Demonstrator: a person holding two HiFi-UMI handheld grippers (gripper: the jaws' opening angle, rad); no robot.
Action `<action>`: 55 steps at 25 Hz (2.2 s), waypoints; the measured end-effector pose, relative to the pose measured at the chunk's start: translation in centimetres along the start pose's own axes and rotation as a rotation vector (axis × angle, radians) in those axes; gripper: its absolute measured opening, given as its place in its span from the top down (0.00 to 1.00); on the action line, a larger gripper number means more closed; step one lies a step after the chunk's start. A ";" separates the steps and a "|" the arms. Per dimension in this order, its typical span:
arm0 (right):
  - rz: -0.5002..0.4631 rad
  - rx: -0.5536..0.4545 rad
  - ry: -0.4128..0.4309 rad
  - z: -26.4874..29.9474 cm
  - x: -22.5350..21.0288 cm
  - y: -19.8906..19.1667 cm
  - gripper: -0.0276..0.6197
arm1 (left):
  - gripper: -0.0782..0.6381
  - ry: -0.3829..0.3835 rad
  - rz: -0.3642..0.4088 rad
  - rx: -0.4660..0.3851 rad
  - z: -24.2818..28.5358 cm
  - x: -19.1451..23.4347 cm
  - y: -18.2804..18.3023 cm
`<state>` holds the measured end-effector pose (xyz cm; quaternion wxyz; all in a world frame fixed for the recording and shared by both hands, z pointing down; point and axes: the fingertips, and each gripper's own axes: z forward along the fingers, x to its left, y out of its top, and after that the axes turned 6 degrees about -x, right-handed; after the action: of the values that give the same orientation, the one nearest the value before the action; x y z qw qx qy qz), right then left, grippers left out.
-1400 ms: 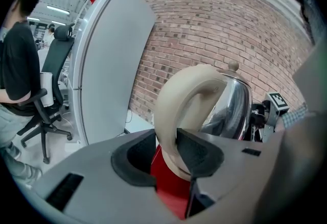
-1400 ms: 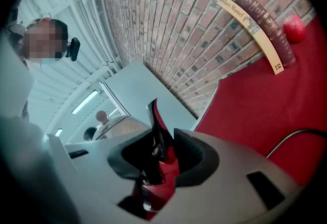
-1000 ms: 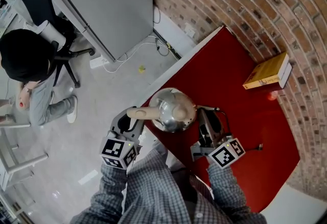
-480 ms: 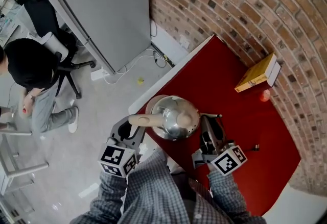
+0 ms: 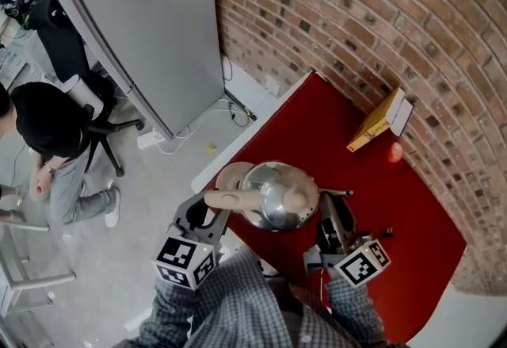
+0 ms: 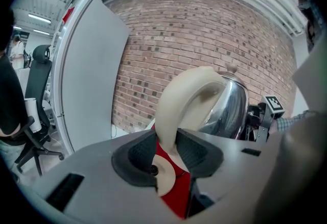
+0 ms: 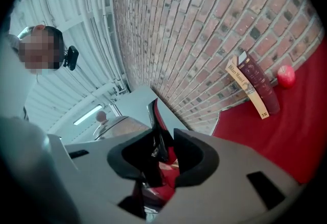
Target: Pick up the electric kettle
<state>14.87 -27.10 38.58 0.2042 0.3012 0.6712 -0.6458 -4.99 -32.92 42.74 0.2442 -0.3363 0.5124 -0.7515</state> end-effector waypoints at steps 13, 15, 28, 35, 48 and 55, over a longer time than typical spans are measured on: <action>-0.034 -0.064 -0.030 -3.7 1.6 5.3 0.77 | 0.71 -0.080 0.044 -0.031 -0.2 -5.1 3.3; -0.038 -0.075 -0.033 -4.4 1.9 5.9 0.77 | 0.71 -0.090 0.052 -0.039 -0.3 -5.9 3.7; -0.050 -0.124 -0.069 -7.4 2.3 8.4 0.77 | 0.71 -0.138 0.059 -0.042 -0.6 -9.2 4.4; -0.053 -0.124 -0.069 -8.0 2.2 8.7 0.77 | 0.71 -0.128 0.051 -0.031 -0.6 -9.7 4.2; -0.056 -0.117 -0.060 -8.0 2.2 8.7 0.77 | 0.71 -0.118 0.056 -0.031 -0.8 -9.9 4.2; -0.050 -0.114 -0.058 -7.9 1.9 8.9 0.77 | 0.71 -0.116 0.065 -0.033 -0.5 -10.0 4.3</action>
<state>20.28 -19.17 31.37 0.2242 0.2534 0.7079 -0.6200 1.29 -26.99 36.01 0.2922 -0.3667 0.5202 -0.7138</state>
